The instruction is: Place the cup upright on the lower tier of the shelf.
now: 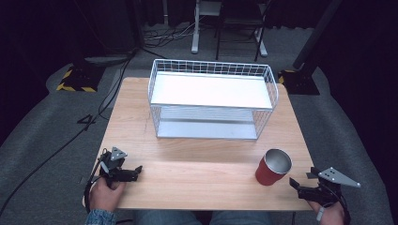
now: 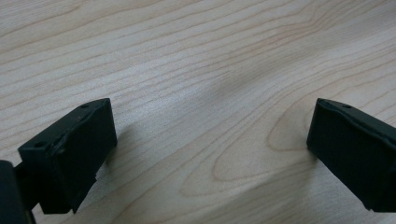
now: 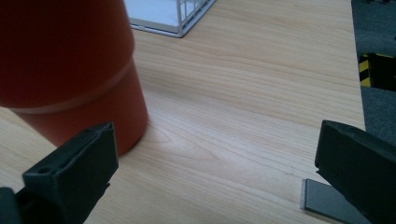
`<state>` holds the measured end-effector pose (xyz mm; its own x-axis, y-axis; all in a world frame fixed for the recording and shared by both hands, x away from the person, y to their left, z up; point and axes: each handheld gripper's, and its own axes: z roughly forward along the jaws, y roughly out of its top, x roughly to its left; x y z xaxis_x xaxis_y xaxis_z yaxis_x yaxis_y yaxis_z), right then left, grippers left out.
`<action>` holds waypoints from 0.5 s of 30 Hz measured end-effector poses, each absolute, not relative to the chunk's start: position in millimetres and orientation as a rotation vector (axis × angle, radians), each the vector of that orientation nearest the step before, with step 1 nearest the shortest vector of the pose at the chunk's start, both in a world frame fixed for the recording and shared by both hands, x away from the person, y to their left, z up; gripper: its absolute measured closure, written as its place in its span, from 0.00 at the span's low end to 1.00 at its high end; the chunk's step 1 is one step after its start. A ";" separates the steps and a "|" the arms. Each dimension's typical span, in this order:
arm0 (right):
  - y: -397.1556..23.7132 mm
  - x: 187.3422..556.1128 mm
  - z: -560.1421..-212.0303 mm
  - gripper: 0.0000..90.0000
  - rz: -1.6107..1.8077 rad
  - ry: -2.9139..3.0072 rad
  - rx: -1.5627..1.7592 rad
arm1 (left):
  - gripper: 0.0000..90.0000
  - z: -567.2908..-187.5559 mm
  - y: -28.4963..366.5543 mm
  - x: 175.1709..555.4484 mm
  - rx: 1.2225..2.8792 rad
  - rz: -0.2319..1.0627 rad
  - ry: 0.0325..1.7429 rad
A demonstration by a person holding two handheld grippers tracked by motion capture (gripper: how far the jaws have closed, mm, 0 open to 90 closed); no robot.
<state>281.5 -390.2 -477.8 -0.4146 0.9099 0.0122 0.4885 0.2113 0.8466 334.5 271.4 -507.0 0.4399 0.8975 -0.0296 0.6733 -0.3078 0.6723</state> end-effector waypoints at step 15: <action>-371.3 261.6 -460.1 0.00 1.223 1.954 1.255 | 0.02 -507.0 271.5 334.6 2.081 0.472 1.311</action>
<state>261.6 -371.3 -460.1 -0.4417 0.8959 0.0486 0.4355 0.1667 0.8846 334.6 271.5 -507.0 0.4415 0.8968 -0.0289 0.6727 -0.3095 0.6721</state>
